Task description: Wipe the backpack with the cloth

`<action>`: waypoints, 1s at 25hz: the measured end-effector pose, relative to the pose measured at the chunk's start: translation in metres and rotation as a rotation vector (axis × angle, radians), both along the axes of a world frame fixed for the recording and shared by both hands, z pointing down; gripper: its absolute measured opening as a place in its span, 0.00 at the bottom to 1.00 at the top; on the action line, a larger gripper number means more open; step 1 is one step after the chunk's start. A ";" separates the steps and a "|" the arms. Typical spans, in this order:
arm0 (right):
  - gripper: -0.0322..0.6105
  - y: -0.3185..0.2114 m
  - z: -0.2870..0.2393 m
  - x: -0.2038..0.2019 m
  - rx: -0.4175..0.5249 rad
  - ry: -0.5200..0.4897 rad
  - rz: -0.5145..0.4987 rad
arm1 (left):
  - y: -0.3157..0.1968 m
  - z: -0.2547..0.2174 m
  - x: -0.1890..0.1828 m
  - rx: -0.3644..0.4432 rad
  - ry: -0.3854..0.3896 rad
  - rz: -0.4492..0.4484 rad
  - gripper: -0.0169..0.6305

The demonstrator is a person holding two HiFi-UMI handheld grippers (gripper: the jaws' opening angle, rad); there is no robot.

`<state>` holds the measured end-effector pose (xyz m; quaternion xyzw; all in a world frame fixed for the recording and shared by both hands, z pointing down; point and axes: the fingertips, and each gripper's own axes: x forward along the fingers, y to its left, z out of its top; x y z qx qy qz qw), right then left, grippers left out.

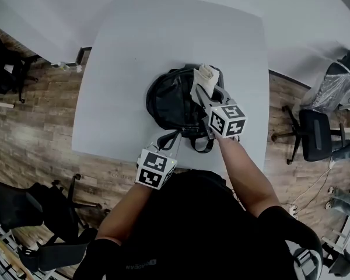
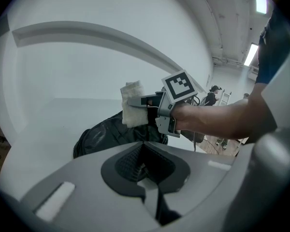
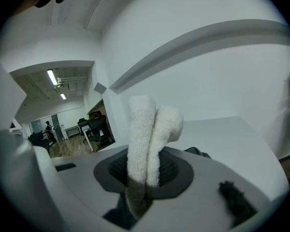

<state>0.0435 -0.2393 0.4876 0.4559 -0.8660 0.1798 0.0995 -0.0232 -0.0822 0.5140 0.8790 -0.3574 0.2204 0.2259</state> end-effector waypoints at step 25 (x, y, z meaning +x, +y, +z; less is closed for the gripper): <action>0.19 -0.004 -0.034 0.086 0.067 0.001 0.132 | 0.004 -0.012 0.040 0.029 0.004 0.041 0.04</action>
